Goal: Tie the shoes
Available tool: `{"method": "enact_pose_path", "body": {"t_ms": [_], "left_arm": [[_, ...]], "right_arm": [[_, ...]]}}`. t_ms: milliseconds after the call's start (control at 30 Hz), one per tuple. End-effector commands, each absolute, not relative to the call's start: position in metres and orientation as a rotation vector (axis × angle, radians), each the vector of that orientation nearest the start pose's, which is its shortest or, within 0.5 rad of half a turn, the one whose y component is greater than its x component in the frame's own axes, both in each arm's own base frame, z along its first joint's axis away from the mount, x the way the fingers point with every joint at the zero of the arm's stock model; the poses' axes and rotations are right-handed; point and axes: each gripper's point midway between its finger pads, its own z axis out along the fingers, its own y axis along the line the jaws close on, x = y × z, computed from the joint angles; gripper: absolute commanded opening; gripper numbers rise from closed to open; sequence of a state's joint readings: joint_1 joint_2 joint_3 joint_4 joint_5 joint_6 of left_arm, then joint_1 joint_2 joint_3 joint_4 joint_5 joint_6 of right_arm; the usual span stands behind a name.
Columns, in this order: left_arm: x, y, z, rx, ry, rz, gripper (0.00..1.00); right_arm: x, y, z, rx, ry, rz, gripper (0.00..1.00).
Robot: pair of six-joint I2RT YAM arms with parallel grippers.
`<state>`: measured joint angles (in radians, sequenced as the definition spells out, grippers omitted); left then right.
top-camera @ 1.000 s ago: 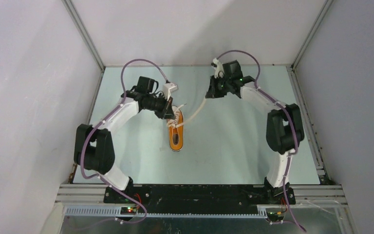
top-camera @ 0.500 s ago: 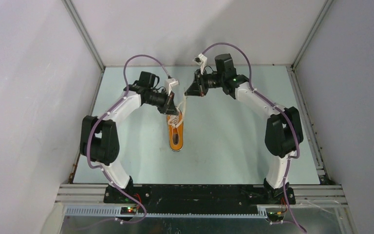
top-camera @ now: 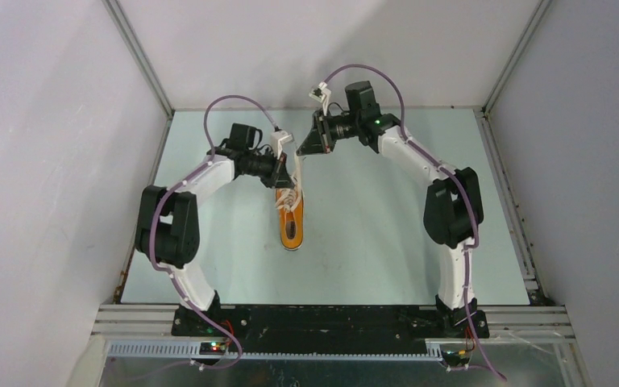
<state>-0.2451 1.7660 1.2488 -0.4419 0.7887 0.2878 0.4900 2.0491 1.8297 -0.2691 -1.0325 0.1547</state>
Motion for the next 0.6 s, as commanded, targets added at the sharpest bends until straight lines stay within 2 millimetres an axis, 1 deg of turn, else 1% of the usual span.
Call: {"method": "enact_pose_path", "body": {"t_ms": [0, 133, 300, 400, 567], "left_arm": [[0.375, -0.212, 0.146, 0.959, 2.015, -0.900, 0.08], [0.377, -0.216, 0.152, 0.989, 1.961, -0.911, 0.09], [0.382, -0.222, 0.157, 1.007, 1.929, -0.920, 0.09], [0.382, -0.225, 0.162, 1.028, 1.903, -0.927, 0.14], [0.375, -0.228, 0.162, 1.093, 1.868, -0.923, 0.24]], "right_arm": [[0.380, 0.381, 0.248, -0.997, 1.856, 1.513, 0.00], [0.380, 0.383, 0.243, -0.993, 1.872, 1.518, 0.00], [0.380, 0.385, 0.242, -0.986, 1.878, 1.531, 0.00], [0.383, 0.384, 0.240, -0.965, 1.889, 1.533, 0.00], [0.387, 0.387, 0.233, -0.943, 1.913, 1.514, 0.00]]}}
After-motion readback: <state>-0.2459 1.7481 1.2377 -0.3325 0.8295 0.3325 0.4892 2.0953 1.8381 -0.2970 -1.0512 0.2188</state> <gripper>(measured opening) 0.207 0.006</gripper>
